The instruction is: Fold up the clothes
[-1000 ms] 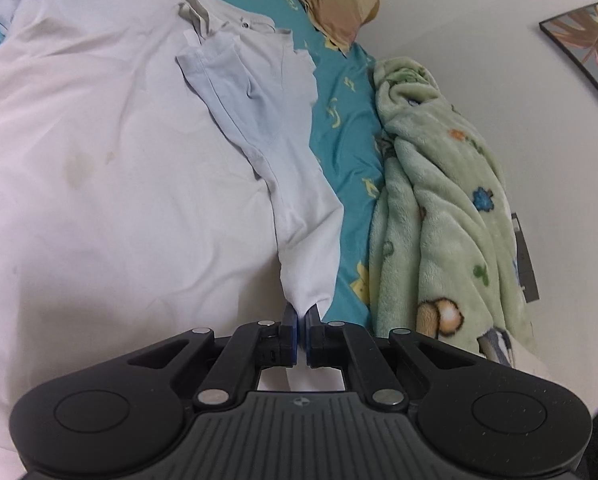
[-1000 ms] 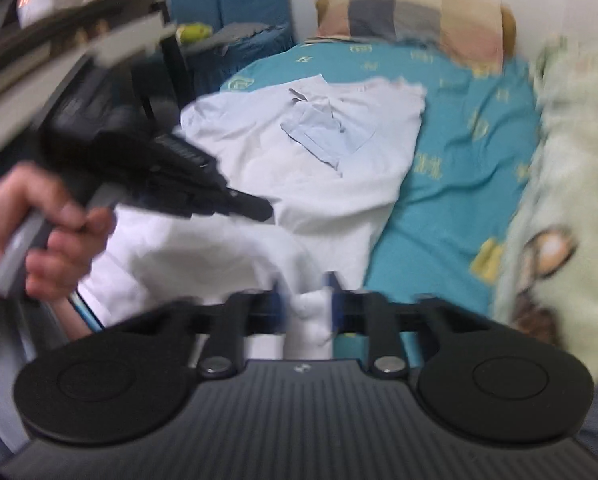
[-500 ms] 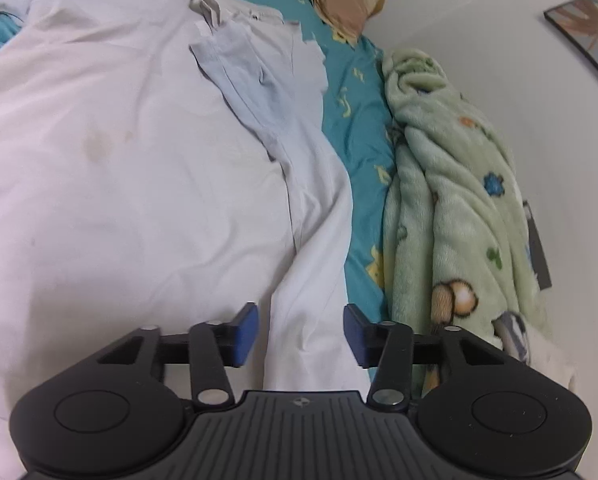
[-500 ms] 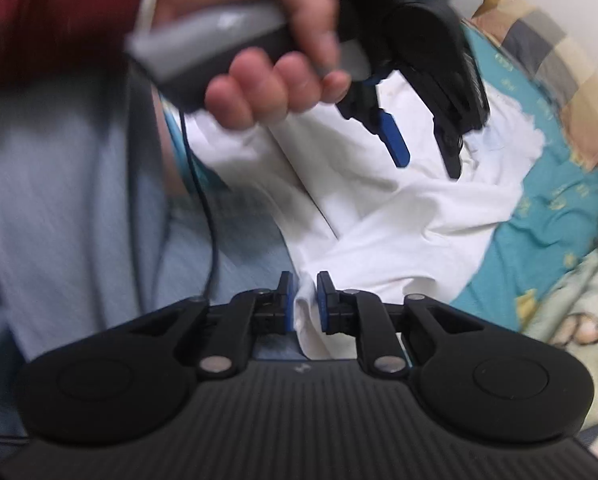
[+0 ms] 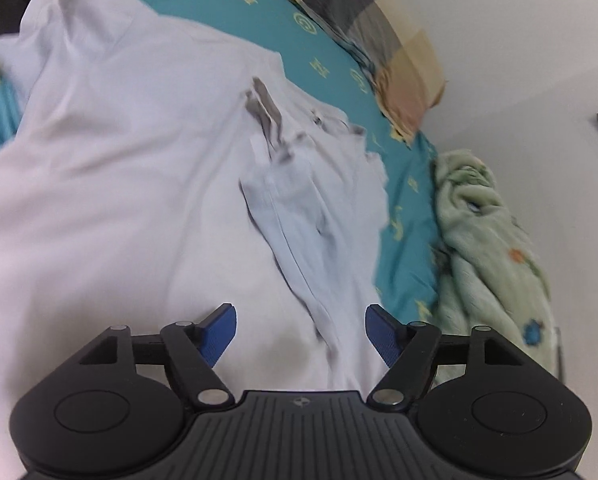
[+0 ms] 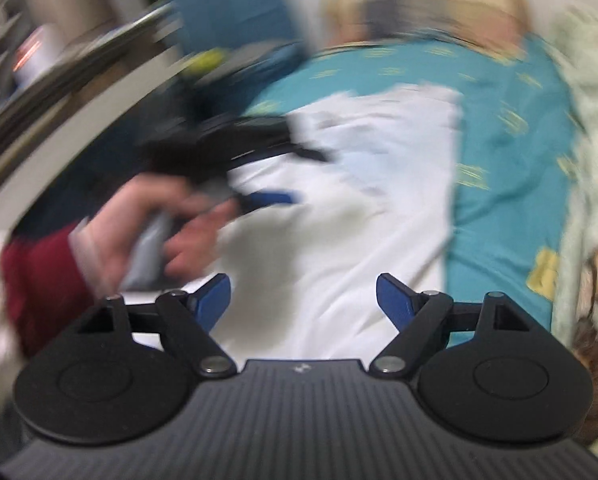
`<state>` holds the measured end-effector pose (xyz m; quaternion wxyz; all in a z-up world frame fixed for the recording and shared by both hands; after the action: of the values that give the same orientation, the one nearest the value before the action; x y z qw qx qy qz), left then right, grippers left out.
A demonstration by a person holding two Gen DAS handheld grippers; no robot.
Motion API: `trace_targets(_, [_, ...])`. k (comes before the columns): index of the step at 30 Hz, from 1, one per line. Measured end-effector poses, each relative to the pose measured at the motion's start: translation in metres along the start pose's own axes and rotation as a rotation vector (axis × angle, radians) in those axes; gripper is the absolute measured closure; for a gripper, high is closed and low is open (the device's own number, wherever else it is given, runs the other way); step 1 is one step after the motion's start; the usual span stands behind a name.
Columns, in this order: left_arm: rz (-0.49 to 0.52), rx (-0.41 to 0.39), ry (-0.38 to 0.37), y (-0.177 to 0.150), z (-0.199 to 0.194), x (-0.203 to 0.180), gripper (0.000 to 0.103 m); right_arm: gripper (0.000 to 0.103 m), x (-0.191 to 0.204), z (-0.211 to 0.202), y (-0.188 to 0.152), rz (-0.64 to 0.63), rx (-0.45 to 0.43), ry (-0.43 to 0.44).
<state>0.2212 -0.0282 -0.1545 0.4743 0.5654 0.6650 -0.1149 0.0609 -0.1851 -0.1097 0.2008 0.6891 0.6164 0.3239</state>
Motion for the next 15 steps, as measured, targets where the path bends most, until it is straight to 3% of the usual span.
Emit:
trace_targets(2, [0.102, -0.008, 0.047, 0.018, 0.014, -0.006, 0.030, 0.021, -0.024, 0.035, 0.002, 0.106, 0.006, -0.080])
trace_targets(7, [0.394, 0.022, 0.119, 0.058, 0.063, -0.039, 0.029, 0.022, -0.049, 0.074, 0.008, 0.083, -0.002, -0.211])
trace_targets(13, [0.642, 0.086, 0.187, 0.100, 0.140, -0.064, 0.028, 0.021, -0.083, 0.092, 0.012, 0.259, 0.020, -0.165])
trace_targets(15, [0.730, 0.132, 0.193, 0.110, 0.165, -0.064, 0.029, 0.021, -0.082, 0.092, 0.016, 0.275, 0.004, -0.103])
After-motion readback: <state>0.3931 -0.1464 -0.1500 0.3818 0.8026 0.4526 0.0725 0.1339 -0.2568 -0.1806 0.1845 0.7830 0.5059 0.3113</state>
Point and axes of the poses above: each gripper's, at about its wrist camera, not at the fingertips, and z roughly the way its jaws point, x to its left, y to its top, the point moved 5 cm from there along z, roughly the way its jaws point, and after that the axes turned 12 degrees about -y, right-handed, at the moved point
